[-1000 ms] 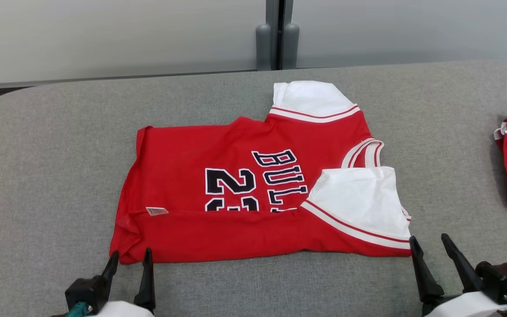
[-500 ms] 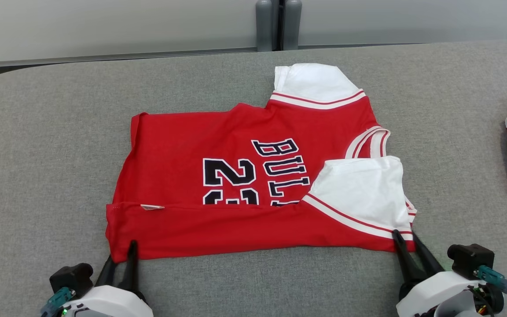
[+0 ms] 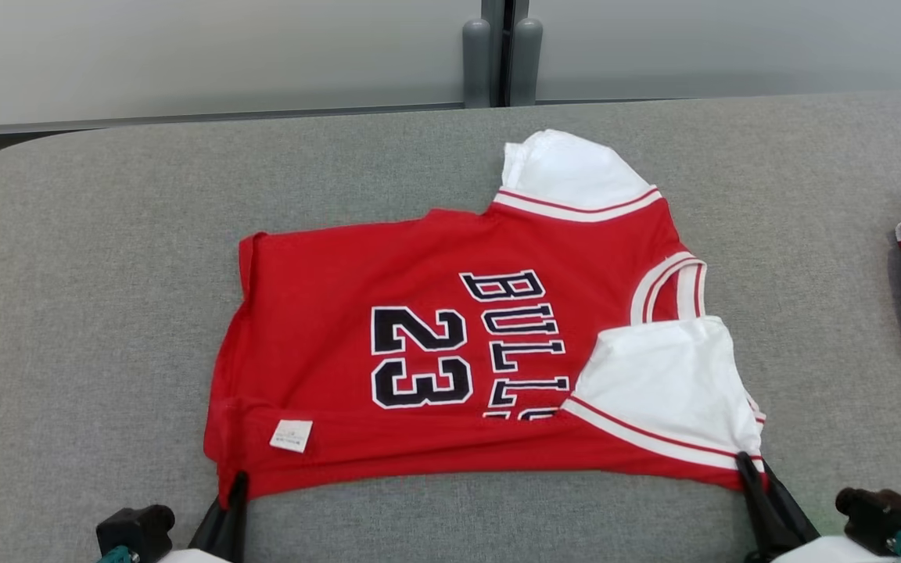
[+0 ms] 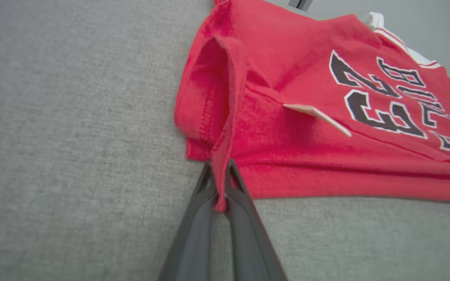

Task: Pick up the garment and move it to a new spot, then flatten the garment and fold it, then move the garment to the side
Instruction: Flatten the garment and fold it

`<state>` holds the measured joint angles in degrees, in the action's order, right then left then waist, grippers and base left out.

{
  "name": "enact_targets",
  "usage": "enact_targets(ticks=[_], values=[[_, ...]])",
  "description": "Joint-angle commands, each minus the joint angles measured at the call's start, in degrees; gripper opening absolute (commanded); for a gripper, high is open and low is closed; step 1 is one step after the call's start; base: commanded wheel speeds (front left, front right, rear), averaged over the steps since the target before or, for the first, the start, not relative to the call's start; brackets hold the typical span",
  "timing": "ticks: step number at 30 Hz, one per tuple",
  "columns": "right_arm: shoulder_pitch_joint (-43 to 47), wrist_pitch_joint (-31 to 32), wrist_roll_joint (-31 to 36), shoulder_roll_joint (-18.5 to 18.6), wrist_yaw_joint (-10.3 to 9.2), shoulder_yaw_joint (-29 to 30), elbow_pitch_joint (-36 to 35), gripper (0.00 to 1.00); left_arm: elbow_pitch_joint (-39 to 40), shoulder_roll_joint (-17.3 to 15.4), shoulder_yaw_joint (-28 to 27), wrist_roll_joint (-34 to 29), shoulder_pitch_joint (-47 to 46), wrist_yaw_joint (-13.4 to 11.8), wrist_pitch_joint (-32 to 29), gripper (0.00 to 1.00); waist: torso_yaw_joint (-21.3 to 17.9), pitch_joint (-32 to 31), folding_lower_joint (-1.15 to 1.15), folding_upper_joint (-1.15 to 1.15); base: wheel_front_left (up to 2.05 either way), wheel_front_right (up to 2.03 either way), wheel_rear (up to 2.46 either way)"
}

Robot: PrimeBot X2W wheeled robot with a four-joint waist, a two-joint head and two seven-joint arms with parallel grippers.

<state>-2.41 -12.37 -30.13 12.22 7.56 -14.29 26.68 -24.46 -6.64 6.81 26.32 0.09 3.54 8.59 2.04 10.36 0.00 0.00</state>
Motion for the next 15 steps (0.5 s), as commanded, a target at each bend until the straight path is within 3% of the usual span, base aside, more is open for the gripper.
enact_targets(ticks=[1,15], values=[[2.2,0.4,-0.4,0.6,-0.14,1.3,-0.7,0.00,0.7,-0.5,0.0,0.7,1.9,0.1,-1.4,0.00,0.1,-0.6,0.00,0.00,0.00,0.00,0.00],[14.7,6.8,1.4,-2.9,-0.13,7.1,-9.1,0.00,8.9,-2.1,1.0,3.5,12.0,-1.7,-11.6,0.03,-0.2,-3.2,0.00,0.00,0.00,0.00,0.00]])
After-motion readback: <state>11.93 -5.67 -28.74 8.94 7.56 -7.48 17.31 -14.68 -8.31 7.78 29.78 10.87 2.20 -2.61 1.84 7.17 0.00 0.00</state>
